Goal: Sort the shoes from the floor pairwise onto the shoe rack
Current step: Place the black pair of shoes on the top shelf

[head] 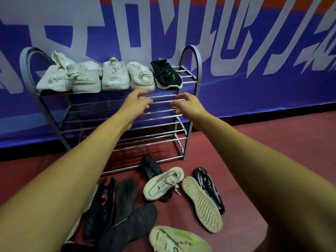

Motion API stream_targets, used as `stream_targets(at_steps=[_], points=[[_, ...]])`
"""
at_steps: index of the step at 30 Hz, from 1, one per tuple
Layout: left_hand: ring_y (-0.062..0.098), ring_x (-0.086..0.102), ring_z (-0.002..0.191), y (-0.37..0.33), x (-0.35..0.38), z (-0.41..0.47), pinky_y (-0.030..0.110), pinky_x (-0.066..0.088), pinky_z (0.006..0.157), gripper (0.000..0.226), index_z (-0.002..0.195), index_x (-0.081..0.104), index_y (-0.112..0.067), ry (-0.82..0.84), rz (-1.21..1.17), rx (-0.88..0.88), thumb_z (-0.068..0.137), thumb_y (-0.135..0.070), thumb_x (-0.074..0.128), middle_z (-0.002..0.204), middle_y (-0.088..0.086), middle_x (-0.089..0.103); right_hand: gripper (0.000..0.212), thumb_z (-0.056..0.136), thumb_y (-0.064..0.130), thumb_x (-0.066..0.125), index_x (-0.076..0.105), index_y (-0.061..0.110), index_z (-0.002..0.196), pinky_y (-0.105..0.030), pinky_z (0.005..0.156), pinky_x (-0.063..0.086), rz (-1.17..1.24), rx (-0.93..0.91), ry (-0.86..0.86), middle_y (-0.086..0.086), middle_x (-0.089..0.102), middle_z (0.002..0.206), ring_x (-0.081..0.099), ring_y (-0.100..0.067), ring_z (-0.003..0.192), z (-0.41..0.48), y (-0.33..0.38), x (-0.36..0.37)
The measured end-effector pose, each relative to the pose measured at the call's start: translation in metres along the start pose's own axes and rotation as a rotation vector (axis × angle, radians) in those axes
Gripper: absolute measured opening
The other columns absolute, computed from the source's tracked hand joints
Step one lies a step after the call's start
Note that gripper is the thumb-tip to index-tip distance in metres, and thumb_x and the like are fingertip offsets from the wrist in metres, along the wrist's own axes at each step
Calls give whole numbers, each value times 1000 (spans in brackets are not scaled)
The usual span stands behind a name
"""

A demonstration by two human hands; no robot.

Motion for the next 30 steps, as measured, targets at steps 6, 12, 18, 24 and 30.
stream_targets(at_steps=[6, 12, 18, 24, 30], points=[[15, 61, 93, 25, -21, -33, 24, 46, 66, 38, 129, 54, -18, 21, 134, -73, 92, -17, 62, 107, 3, 63, 37, 90, 13, 65, 57, 6, 126, -12, 40, 39, -48, -9, 73, -13, 68, 106, 62, -16, 76, -16, 4, 40], [16, 59, 87, 71, -54, -64, 21, 44, 62, 33, 125, 57, -15, 22, 264, -113, 93, -13, 61, 102, 4, 64, 39, 88, 20, 69, 59, 9, 124, -26, 60, 51, -249, -12, 226, -13, 68, 106, 67, -21, 75, -19, -18, 90], [13, 56, 71, 119, -77, -83, 20, 41, 56, 27, 117, 59, -12, 41, 362, -193, 90, -10, 64, 88, 2, 62, 23, 86, 21, 70, 65, 10, 105, -29, 59, 47, -374, -15, 329, -10, 68, 84, 63, -21, 74, -31, -36, 142], [16, 55, 74, 172, -99, -99, 25, 44, 67, 23, 110, 59, -17, 75, 459, -326, 88, -15, 67, 85, -1, 60, 30, 83, 27, 71, 68, 13, 109, -33, 80, 53, -472, -9, 412, -7, 72, 89, 68, -23, 87, -50, -60, 193], [13, 51, 69, 220, -120, -120, 25, 39, 61, 26, 110, 61, -14, 159, 609, -423, 86, -17, 70, 86, -1, 58, 25, 86, 24, 71, 65, 12, 107, -27, 69, 53, -559, 59, 530, -10, 74, 97, 69, -21, 73, -67, -104, 232]])
Point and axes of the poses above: each hand's wrist, its own z-axis towards the middle knuckle, its own x-axis out of the palm, y = z × x, the point moved 4 cm from there along z, towards the middle knuckle
